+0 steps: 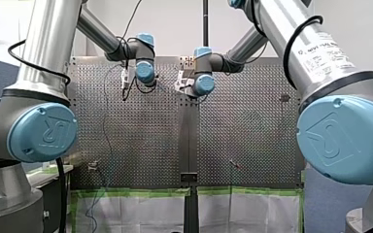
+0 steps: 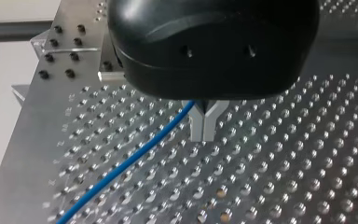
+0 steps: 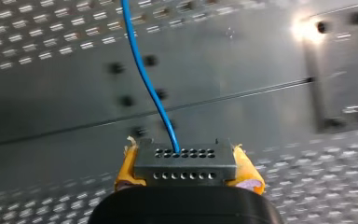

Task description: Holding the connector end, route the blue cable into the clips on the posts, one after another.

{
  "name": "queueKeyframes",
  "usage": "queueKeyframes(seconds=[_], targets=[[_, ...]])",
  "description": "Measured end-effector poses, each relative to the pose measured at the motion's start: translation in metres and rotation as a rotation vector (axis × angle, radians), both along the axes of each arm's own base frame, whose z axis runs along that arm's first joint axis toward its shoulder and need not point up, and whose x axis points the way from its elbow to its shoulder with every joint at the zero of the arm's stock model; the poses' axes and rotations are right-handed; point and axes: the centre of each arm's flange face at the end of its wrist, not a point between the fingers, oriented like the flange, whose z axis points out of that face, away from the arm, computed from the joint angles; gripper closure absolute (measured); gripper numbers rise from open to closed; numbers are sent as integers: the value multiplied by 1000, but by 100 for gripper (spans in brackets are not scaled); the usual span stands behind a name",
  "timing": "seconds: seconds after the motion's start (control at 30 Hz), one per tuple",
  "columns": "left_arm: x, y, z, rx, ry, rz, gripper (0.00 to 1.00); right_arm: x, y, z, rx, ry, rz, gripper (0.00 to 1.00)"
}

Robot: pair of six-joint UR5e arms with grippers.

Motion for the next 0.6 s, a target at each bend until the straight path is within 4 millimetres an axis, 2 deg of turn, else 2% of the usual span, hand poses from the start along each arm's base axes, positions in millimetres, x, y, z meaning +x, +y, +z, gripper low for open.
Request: queueKeyframes(seconds=[0.2, 0.4, 0.6], targets=[[0, -10, -17, 3, 19, -18, 100, -4, 4, -28, 35, 32, -8, 100], [4, -22, -41, 11, 45, -38, 100, -9, 7, -44, 47, 62, -14, 100], [5, -30, -50, 8, 49, -61, 100, -12, 8, -61, 60, 88, -22, 100]])
